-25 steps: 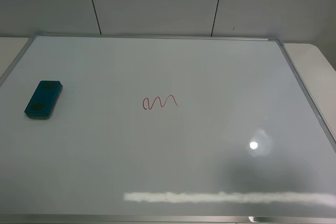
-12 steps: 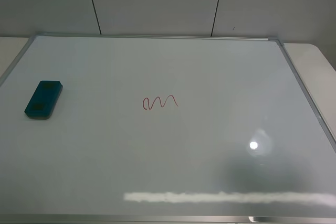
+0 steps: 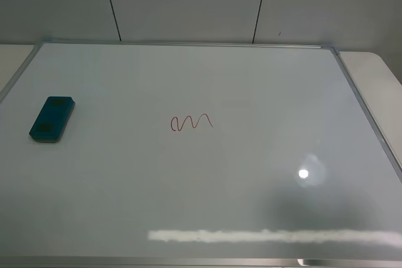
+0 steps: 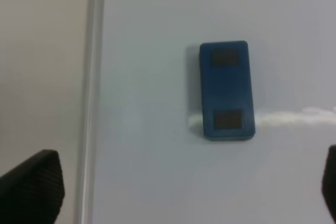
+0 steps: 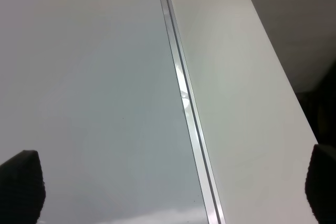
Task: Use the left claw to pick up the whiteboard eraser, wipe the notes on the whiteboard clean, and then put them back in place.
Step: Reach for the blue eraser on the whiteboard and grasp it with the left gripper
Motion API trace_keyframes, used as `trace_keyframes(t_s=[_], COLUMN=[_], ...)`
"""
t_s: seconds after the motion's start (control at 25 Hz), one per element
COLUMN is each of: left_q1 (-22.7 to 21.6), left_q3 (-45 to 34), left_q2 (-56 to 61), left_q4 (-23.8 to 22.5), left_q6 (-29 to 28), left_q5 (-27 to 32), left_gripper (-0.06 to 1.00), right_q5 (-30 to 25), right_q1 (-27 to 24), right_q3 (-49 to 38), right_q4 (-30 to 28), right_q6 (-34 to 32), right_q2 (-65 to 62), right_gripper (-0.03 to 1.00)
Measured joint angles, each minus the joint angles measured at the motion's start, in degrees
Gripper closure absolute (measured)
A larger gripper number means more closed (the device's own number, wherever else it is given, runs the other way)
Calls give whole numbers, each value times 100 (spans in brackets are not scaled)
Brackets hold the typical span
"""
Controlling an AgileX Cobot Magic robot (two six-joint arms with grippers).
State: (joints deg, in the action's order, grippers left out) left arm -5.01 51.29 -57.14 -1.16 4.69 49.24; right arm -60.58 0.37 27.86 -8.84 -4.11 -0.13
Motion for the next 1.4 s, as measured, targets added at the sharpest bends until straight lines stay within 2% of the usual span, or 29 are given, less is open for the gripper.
trace_keyframes(t_s=[0.36,0.84,1.04,1.4], left_q1=[0,55,220,229], left_q3=[634,1293,1427,1428], left_q2=[-1620,-3083,-3633,-4367], left_q4=[38,291,337,263], left_q6=[1,-238,-304,-327], left_q5=[628,653,556,269], left_gripper=[-5,-5,-5,-5], right_q5=[0,0,0,0], right_q1=[0,0,0,0], right_q3=[0,0,0,0], right_q4=[0,0,0,0], right_q6=[0,0,0,0], right_q2=[0,0,0,0], right_gripper=[-2,-2,-2,-2])
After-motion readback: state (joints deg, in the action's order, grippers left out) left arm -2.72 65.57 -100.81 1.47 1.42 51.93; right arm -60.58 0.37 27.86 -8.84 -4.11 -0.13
